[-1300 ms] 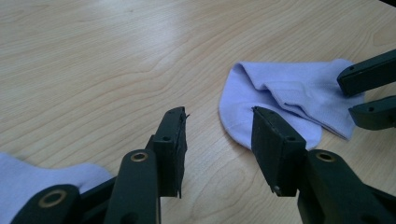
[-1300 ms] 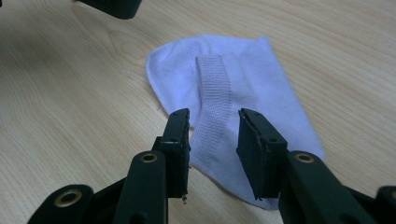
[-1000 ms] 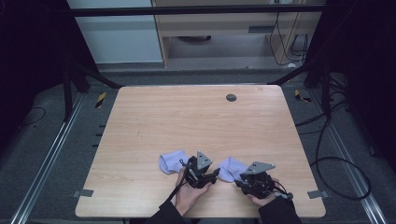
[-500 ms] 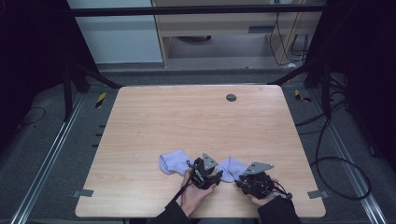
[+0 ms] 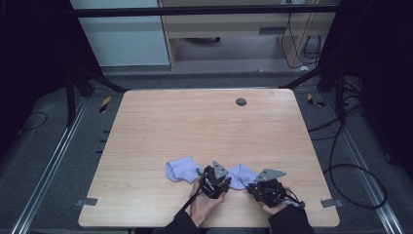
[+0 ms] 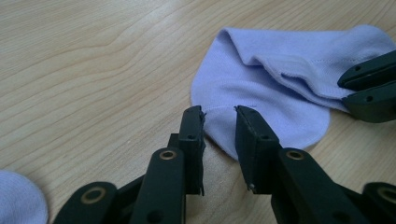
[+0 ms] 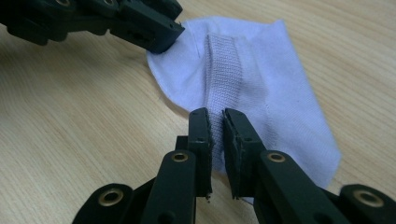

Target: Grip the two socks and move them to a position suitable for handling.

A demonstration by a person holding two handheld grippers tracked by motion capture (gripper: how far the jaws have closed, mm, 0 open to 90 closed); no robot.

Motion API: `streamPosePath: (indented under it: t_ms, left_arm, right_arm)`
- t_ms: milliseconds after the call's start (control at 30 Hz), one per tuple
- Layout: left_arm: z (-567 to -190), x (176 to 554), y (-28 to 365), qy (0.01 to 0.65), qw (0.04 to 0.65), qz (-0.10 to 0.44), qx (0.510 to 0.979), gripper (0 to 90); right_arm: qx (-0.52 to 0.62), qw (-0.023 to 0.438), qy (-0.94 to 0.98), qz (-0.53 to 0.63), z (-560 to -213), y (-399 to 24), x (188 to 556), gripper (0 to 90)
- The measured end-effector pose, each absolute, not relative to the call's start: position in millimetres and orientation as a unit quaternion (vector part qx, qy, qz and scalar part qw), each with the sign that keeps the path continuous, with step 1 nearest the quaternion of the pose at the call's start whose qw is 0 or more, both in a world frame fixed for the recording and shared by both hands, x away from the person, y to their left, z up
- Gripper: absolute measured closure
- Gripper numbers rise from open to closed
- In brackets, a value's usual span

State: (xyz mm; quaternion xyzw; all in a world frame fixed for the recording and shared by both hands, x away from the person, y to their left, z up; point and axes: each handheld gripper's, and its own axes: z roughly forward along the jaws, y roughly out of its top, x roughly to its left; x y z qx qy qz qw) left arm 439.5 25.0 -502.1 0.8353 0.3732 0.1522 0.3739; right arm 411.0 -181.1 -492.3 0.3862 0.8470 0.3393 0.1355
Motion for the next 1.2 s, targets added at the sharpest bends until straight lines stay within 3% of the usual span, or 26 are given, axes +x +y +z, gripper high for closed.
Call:
streamPosePath:
  t_ms: [400,800,1200]
  left_arm:
    - [-500,442,25,0.378,0.371,0.143,0.836,89.3]
    - [-497,441,37,0.365,0.38,0.134,0.839,89.9]
    - [-495,436,43,0.354,0.376,0.139,0.845,89.9]
  right_arm:
    - [0.388,0.147,0.83,0.374,-483,-185,409,82.0]
    - [0.435,0.172,0.779,0.419,-468,-195,416,82.1]
    - [0.485,0.204,0.758,0.386,-471,-203,434,81.8]
